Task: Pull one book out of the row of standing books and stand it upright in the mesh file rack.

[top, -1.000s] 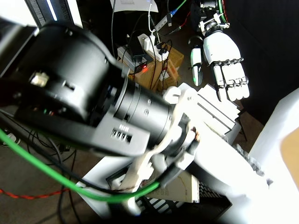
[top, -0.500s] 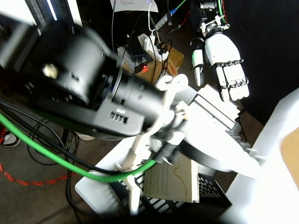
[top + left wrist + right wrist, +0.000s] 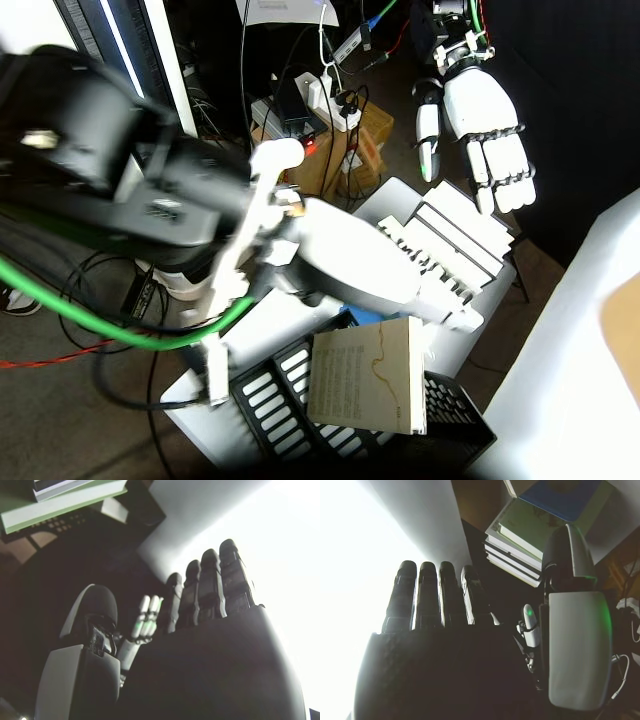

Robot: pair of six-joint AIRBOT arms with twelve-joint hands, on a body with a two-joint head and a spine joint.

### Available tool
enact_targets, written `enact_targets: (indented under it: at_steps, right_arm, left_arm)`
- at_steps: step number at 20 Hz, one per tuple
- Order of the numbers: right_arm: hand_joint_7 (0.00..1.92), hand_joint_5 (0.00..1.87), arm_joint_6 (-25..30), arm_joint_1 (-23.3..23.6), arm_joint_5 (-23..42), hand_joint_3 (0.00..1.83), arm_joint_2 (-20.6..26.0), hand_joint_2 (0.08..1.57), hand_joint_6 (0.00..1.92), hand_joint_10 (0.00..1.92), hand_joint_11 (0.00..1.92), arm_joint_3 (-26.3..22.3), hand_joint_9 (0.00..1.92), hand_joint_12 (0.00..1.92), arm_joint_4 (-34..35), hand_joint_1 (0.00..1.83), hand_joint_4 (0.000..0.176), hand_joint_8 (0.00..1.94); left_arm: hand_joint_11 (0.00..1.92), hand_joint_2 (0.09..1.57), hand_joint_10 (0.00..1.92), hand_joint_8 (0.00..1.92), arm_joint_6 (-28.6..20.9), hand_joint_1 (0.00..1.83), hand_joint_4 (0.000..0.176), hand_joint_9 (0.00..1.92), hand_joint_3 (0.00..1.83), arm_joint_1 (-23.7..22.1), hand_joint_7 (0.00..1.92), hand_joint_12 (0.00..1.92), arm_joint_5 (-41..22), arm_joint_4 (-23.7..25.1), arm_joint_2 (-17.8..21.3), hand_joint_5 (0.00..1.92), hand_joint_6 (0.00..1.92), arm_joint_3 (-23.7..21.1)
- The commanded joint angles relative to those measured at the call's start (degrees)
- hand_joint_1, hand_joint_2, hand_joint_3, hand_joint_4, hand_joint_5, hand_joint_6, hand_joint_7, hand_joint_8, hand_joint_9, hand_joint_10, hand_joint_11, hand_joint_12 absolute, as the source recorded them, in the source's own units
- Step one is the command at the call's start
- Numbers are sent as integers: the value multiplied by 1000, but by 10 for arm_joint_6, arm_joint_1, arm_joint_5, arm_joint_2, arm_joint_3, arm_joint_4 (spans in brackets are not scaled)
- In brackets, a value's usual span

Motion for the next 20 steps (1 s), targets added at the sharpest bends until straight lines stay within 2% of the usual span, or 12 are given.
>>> enact_targets:
  at_steps: [1, 2, 4, 5, 6, 8, 10, 11, 12, 14, 17, 20]
  right_arm:
    - [0, 0, 5, 1, -67, 5, 8, 1046, 0, 0, 0, -7, 0, 0, -8, 685, 35, 0]
    - [0, 0, 11, -3, -75, 9, 18, 1057, 0, 0, 0, -17, 0, 0, -8, 643, 59, 0]
    - [0, 0, 59, -13, -97, 7, 39, 1054, 0, 0, 0, -36, 0, 0, -37, 632, 65, 0]
    - [0, 0, 69, -22, -114, 0, 49, 1034, 0, 0, 0, -45, 0, 0, -37, 561, 107, 0]
    - [0, 0, 77, -32, -132, 0, 56, 1032, 0, 0, 0, -52, 0, 0, -37, 520, 126, 0]
    - [0, 0, 102, -49, -154, 0, 60, 1023, 0, 0, 0, -54, 0, 0, -37, 540, 94, 0]
    - [0, 0, 132, -54, -164, 0, 55, 1012, 0, 0, 0, -43, 0, 0, -37, 569, 139, 0]
    - [0, 0, 153, -58, -172, 0, 49, 1019, 0, 0, 0, -35, 0, 0, -37, 591, 138, 0]
    - [0, 0, 172, -66, -184, 0, 44, 1016, 0, 0, 0, -28, 0, 0, -37, 542, 116, 0]
    - [0, 0, 203, -83, -213, 0, 50, 1014, 0, 0, 0, -29, 0, 0, -37, 485, 147, 0]
    - [0, 0, 276, -112, -265, 9, 61, 1049, 0, 0, 0, -28, 0, 0, -37, 518, 139, 0]
    - [0, 0, 335, -142, -318, 24, 71, 1103, 0, 0, 0, -32, 0, 0, -37, 645, 99, 0]
  left_arm:
    - [20, 1386, 0, 0, -1, 307, 77, 0, 0, -5, 0, 31, -63, -3, 4, 0, 0, -3]
    - [9, 1387, 0, 0, -1, 314, 71, 0, 0, -5, 0, 33, -65, -1, 6, 0, 0, -6]
    - [0, 1386, 0, 0, -1, 332, 67, 0, 0, -1, 0, 96, -72, 0, 13, 0, 0, -14]
    - [0, 1386, 0, 0, -1, 333, 57, 0, 0, 1, 0, 105, -75, 0, 15, 0, 0, -17]
    - [0, 1388, 0, 0, -1, 335, 57, 0, 0, 2, 0, 106, -77, 0, 15, 0, 0, -17]
    - [0, 1397, 0, 0, -1, 322, 45, 0, 3, 5, 0, 50, -76, -1, 14, 0, 0, -17]
    - [0, 1388, 0, 0, -1, 317, 47, 0, 0, 7, 0, 47, -75, -6, 14, 1, 0, -17]
    - [0, 1385, 0, 0, -1, 323, 47, 0, 0, 8, 0, 76, -74, -8, 15, 4, 1, -16]
    - [0, 1384, 0, 0, -1, 309, 50, 0, 0, 9, 0, 92, -73, -9, 15, 3, 0, -15]
    - [0, 1385, 0, 0, -1, 312, 54, 0, 0, 9, 0, 57, -72, -9, 13, 1, 0, -14]
    - [0, 1395, 0, 0, -1, 360, 25, 0, 0, 10, 0, 26, -72, -9, 12, 0, 0, -14]
    - [0, 1394, 0, 0, -1, 365, 16, 0, 0, 12, 0, 0, -78, -9, 13, 0, 0, -16]
